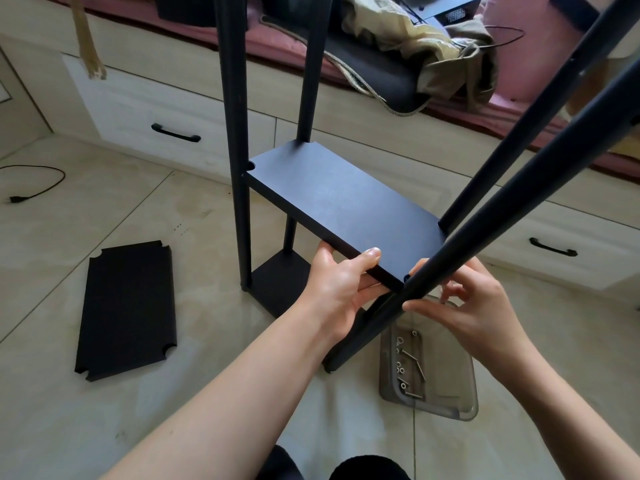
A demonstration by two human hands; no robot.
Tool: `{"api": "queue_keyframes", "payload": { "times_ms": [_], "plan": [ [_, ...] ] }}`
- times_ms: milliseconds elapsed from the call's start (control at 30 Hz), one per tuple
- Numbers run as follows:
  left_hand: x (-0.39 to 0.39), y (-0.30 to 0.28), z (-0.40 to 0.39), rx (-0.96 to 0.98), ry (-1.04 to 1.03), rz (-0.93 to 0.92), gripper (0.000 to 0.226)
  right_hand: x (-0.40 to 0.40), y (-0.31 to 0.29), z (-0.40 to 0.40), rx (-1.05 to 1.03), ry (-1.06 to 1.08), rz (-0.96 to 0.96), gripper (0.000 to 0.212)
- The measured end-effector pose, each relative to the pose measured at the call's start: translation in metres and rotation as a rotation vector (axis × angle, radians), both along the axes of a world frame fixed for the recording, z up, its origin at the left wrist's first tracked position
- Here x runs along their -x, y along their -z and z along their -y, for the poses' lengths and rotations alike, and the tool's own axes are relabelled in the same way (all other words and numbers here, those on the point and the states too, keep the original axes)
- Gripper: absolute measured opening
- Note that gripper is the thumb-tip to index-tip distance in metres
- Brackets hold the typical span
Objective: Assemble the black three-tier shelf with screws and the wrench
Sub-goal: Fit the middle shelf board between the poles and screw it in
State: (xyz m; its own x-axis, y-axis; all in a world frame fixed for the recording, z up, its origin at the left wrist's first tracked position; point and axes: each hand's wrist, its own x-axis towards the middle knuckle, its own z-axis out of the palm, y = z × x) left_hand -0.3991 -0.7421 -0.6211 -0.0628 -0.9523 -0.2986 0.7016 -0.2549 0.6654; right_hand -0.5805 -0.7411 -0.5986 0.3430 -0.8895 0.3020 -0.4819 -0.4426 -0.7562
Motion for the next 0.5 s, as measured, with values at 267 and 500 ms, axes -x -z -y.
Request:
{"api": "queue_keyframes", "payload": {
  "times_ms": [267,500],
  "plan": [
    [-0.006,0.008,0.0,0.052,0.054,0.072,0.039,0.0,0.004,-0.002,0.025,0.054,-0.012,0.042],
    [-0.014,0.008,-0.001,0.078,0.131,0.111,0.034,0.002,0.019,-0.003,-0.461,0.325,0.127,0.127]
  ]
}}
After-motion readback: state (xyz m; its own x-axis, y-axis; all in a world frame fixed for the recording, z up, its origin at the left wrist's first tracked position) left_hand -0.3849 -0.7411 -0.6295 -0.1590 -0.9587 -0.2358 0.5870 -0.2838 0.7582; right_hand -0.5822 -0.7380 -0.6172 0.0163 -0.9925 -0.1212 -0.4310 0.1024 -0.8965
